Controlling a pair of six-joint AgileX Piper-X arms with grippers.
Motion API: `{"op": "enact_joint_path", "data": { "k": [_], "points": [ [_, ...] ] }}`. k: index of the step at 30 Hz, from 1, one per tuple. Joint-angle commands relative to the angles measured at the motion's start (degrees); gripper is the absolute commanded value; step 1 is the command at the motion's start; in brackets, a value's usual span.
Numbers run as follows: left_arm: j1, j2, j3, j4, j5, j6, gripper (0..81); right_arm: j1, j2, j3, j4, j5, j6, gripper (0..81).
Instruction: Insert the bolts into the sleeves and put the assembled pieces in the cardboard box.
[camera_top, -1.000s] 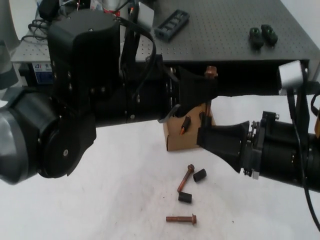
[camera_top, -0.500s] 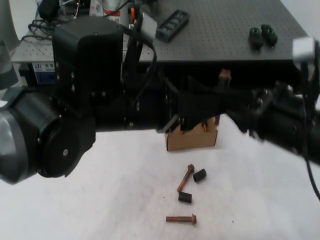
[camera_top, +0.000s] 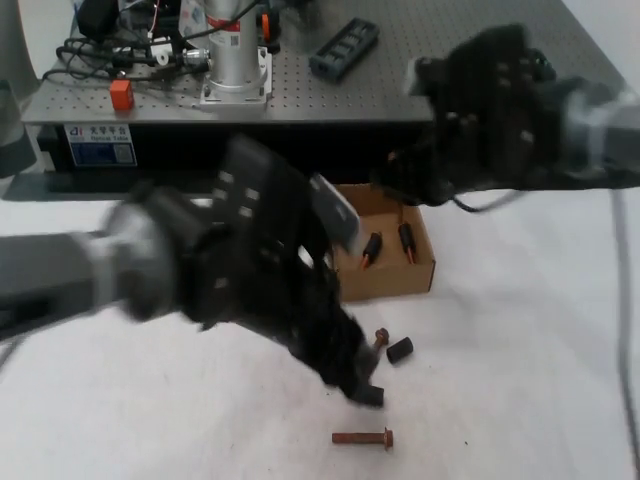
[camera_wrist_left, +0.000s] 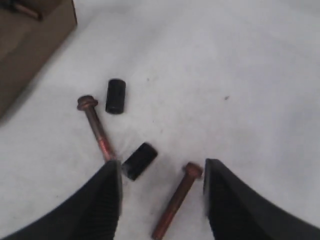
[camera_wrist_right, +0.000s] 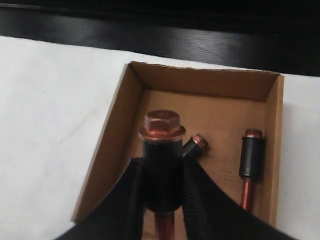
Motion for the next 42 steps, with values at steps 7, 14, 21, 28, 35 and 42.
{"op": "enact_joint_path", "data": {
  "k": [7, 14, 21, 28, 35, 42],
  "points": [
    [-4.51, 12.09, -15.03, 16.76, -9.29, 16.92, 36.9, -0.36, 12.43, -17.06, 11.88, 1.24, -3.62, 2.0],
    [-6.55, 17.05, -19.80, 20.55, -9.23, 18.94, 36.9, -0.51, 15.20, -20.91, 17.85, 1.24, -3.62, 17.5],
    [-8.34, 19.00, -19.80, 21.58, -11.09, 21.18, 36.9, -0.56, 13.74, -20.91, 19.67, 0.70, -3.50, 37.0],
    [-8.37, 18.98, -19.80, 22.34, -12.23, 22.46, 27.2, -0.81, 8.93, -20.91, 22.55, 0.29, -4.50, 33.0],
    [-8.37, 17.83, -19.80, 23.08, -17.33, 15.85, 0.6, -0.81, 0.43, -20.81, 34.21, 0.29, -9.63, 33.0],
    [-1.26, 3.77, -13.29, 19.15, -17.64, -3.37, 0.7, 1.05, -3.09, -15.45, 44.13, 0.29, -15.05, 33.0]
  ]
}}
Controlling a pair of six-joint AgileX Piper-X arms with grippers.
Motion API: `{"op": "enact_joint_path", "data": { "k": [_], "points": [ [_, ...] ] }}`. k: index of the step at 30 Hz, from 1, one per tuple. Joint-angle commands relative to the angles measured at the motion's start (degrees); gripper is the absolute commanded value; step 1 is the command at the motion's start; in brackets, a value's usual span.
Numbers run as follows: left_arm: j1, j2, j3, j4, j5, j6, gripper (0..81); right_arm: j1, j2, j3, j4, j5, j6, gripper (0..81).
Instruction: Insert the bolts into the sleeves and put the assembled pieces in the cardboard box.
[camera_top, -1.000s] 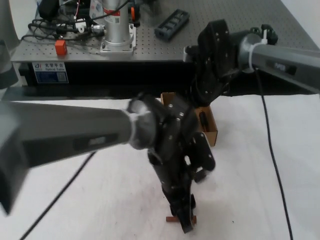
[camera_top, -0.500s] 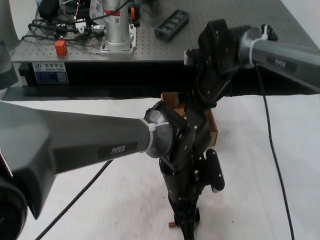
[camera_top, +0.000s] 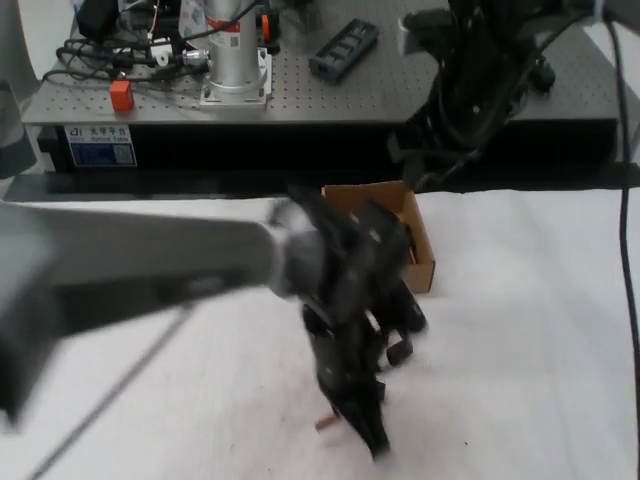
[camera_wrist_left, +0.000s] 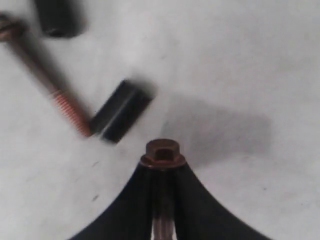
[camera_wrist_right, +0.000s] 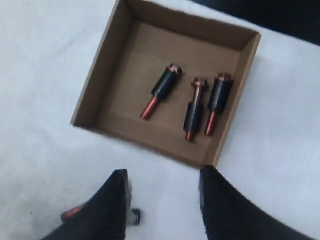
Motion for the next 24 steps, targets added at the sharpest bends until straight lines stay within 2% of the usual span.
{"op": "enact_joint_path", "data": {
  "k": [1, 6, 11, 17, 24],
  "points": [
    [2.47, -6.89, 2.79, -2.96, -0.91, -4.77, 0.7, 2.30, -1.21, 4.20, 6.30, -0.58, -4.17, 33.0],
    [8.77, -21.23, 14.85, -12.38, 3.16, -11.98, 0.7, 8.36, -1.21, 11.04, 3.67, 0.01, -8.13, 33.0],
    [13.04, -31.80, 20.74, -15.16, 3.53, -14.44, 0.7, 13.77, -1.08, 16.85, 0.18, 4.78, -10.39, 33.0],
    [14.05, -37.11, 21.91, -14.70, 3.69, -14.43, 0.7, 16.83, -1.08, 22.15, -3.74, 4.78, -10.52, 33.0],
    [14.05, -37.98, 21.91, -14.70, 3.69, -14.43, 0.7, 17.73, 0.86, 25.44, -9.77, 5.61, -10.52, 33.0]
  ]
}}
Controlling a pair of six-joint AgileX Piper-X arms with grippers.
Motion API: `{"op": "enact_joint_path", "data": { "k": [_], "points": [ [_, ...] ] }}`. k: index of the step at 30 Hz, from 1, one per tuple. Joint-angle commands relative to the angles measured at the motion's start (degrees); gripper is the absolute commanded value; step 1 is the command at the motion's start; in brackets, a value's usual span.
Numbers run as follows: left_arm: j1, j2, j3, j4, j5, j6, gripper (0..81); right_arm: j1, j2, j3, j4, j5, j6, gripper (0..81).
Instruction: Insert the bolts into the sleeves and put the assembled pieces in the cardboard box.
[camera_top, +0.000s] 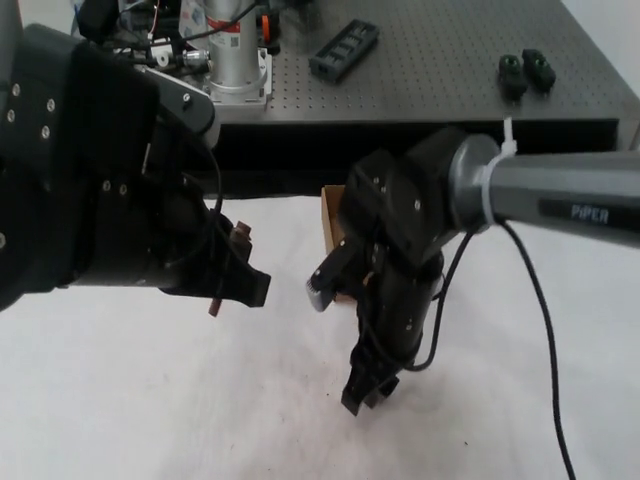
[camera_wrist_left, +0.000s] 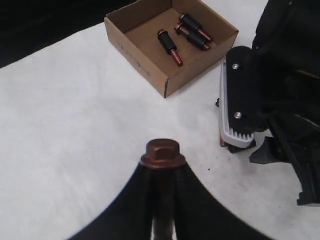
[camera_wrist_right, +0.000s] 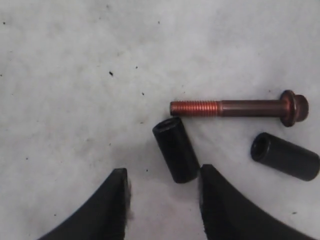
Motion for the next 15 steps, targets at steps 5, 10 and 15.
{"op": "enact_joint_path", "data": {
  "k": [5, 10, 15],
  "points": [
    [0.21, -0.58, -0.01, -1.15, 0.33, -0.81, 0.7, 0.10, 3.19, 0.08, -4.34, 2.51, -1.87, 33.0],
    [0.21, -0.58, -0.01, -1.15, 0.33, -0.81, 0.7, 0.10, 4.31, 0.08, -3.95, 2.51, -1.87, 22.3],
    [0.21, -0.57, -0.01, -1.17, 1.14, -1.58, 0.7, -0.16, 3.87, 0.34, -4.14, 2.33, -1.38, 2.4]
  ]
}}
